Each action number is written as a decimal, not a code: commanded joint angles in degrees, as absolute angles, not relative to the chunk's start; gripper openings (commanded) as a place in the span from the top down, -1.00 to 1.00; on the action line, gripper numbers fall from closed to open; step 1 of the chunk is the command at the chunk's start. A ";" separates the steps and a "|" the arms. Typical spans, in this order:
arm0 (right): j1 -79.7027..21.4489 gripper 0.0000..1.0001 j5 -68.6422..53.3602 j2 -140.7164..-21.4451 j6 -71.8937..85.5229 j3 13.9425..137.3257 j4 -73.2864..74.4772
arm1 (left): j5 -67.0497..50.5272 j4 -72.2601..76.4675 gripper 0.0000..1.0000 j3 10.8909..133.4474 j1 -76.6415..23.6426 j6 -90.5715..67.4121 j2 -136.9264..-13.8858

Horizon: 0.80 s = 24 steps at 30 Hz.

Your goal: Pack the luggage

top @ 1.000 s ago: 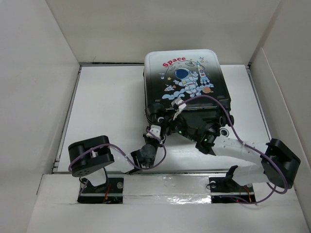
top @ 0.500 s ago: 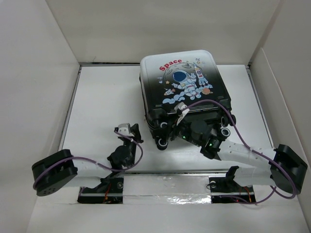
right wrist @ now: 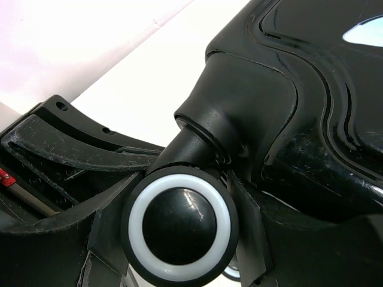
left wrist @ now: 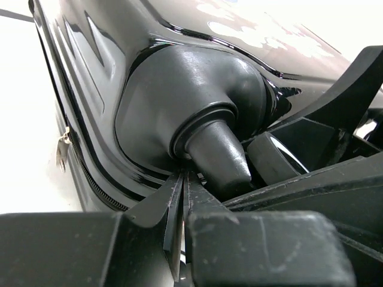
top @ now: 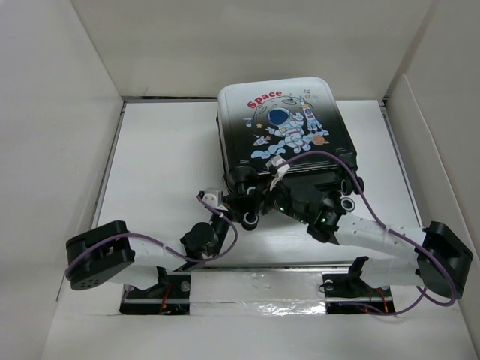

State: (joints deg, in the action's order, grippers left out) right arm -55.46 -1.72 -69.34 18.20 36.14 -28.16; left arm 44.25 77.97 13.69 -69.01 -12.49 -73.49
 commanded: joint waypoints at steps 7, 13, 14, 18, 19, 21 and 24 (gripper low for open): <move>-55.81 0.91 -7.29 -72.24 18.02 44.81 -32.52 | 43.75 76.64 1.00 13.72 -72.68 -17.92 -74.37; -55.28 0.92 -11.34 -76.37 17.93 48.78 -33.83 | 47.99 70.07 1.00 6.68 -72.69 -23.81 -64.87; -55.28 0.92 -11.16 -76.55 18.54 48.95 -34.19 | 46.77 70.31 1.00 6.16 -72.69 -23.64 -64.52; -55.28 0.92 -10.81 -77.69 18.81 51.06 -34.72 | 42.63 74.61 1.00 6.76 -73.30 -21.72 -67.84; -55.28 0.92 -10.98 -77.87 18.72 51.67 -34.37 | 42.28 75.92 1.00 7.12 -73.30 -21.01 -70.46; -55.28 0.92 -11.25 -78.57 18.63 52.82 -34.28 | 42.89 80.23 1.00 8.61 -73.92 -19.26 -73.02; -55.28 0.92 -11.60 -79.19 19.07 52.91 -34.71 | 45.34 83.66 0.83 11.33 -73.92 -16.27 -77.60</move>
